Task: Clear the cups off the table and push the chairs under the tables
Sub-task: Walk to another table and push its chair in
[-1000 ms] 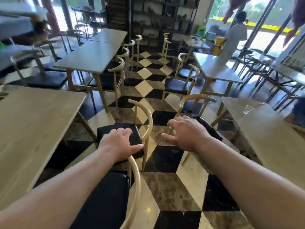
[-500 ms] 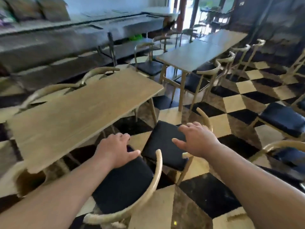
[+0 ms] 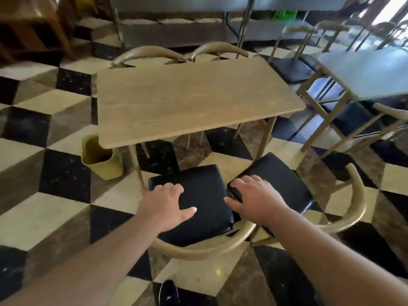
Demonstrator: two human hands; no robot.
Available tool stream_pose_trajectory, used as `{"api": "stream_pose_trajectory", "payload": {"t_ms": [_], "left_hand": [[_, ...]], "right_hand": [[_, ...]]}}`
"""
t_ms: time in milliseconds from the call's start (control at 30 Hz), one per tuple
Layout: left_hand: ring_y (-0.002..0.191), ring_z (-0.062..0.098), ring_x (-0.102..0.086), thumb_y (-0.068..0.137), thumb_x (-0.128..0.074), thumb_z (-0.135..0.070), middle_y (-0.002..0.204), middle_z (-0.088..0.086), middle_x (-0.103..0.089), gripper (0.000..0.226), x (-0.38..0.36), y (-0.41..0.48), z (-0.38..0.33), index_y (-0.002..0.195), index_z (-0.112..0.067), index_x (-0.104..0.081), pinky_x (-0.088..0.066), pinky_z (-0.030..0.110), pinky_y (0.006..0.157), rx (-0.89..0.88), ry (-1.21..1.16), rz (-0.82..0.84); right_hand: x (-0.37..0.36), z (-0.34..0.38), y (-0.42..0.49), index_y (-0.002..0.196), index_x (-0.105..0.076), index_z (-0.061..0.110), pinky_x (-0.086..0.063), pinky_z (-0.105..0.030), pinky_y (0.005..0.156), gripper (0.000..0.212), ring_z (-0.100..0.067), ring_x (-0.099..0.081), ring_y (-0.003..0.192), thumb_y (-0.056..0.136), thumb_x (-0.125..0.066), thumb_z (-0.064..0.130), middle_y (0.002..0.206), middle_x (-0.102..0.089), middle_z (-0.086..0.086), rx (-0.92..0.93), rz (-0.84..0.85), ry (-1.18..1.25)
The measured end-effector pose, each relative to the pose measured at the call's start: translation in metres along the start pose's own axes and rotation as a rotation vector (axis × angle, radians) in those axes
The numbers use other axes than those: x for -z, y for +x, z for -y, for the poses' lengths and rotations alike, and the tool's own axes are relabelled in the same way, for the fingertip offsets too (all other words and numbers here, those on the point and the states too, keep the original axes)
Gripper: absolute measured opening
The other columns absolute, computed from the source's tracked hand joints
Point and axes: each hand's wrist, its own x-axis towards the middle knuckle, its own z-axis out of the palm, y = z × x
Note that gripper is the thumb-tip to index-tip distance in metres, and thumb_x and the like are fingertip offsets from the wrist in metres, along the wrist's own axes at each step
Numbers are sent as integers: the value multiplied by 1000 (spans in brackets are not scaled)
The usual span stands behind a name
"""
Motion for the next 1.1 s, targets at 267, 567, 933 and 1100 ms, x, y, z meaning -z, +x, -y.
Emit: {"api": "stream_pose_trajectory", "payload": {"t_ms": [267,567,933,1100], "left_hand": [[126,23,-55,89,-50,-84,148,-5,-52,80,-123,28,1,149,-31,-43,-50,44,86,64,-55,193],[92,22,-66,76,-69,-83,104,-7,-71,77,-180,13,-12,133,-33,-60,-54,41,78,2,194,553],[77,20,-57,92,-68,-44,85,-10,-61,19,-177,69,2,110,-37,-63,-45,44,84,25,284,470],[80,22,-62,91,-65,-41,89,-7,-65,16,-160,107,22,102,-35,-56,-48,46,83,-14,273,465]], "right_hand": [[-118,-28,36,148,-49,29,-44,-46,101,62,-25,-51,129,102,-42,70,135,-61,1,52,243,21],[-181,-69,36,115,-60,32,-45,-47,96,67,-25,-62,105,84,-47,89,110,-66,3,454,606,-270],[-169,-85,107,104,-54,27,-48,-42,84,33,-27,-63,98,94,-65,56,103,-67,0,594,502,-303],[-161,-86,150,104,-55,28,-46,-44,83,35,-25,-64,98,94,-64,60,103,-66,2,561,469,-321]]}}
